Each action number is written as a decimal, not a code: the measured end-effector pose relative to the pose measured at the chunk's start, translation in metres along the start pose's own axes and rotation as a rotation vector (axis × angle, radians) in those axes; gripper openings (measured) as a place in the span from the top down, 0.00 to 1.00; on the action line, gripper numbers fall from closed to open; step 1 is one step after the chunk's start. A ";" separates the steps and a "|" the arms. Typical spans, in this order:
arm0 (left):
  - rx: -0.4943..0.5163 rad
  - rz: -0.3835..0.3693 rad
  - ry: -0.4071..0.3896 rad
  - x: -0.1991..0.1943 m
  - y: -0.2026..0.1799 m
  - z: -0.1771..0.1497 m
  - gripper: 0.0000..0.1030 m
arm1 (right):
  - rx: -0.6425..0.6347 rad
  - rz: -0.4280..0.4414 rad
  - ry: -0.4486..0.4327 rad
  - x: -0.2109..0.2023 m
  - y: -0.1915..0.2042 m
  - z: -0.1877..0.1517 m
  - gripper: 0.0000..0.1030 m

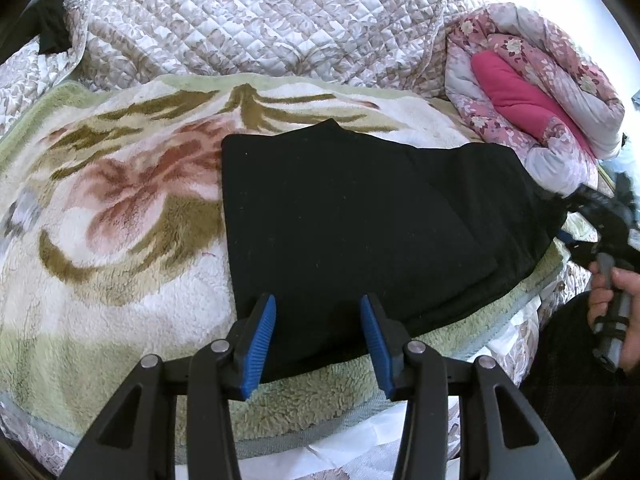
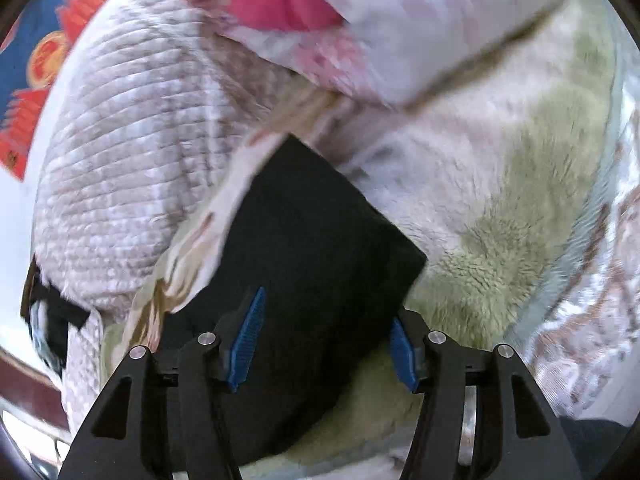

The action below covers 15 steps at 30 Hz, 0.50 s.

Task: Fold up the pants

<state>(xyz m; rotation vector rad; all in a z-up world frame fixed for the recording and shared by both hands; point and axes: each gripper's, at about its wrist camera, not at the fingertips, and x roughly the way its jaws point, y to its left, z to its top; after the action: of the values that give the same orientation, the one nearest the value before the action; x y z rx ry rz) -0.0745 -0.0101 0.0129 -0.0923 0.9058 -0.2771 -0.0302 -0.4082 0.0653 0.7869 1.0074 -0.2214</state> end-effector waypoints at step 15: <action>-0.117 0.048 -0.052 -0.017 0.047 0.025 0.54 | -0.398 0.159 -0.024 -0.024 0.138 -0.002 0.78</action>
<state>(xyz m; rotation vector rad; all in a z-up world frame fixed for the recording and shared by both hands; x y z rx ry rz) -0.0555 0.0387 0.0323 -0.1852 0.8713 -0.1764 0.0257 -0.3129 0.1512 0.4958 0.9227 0.1056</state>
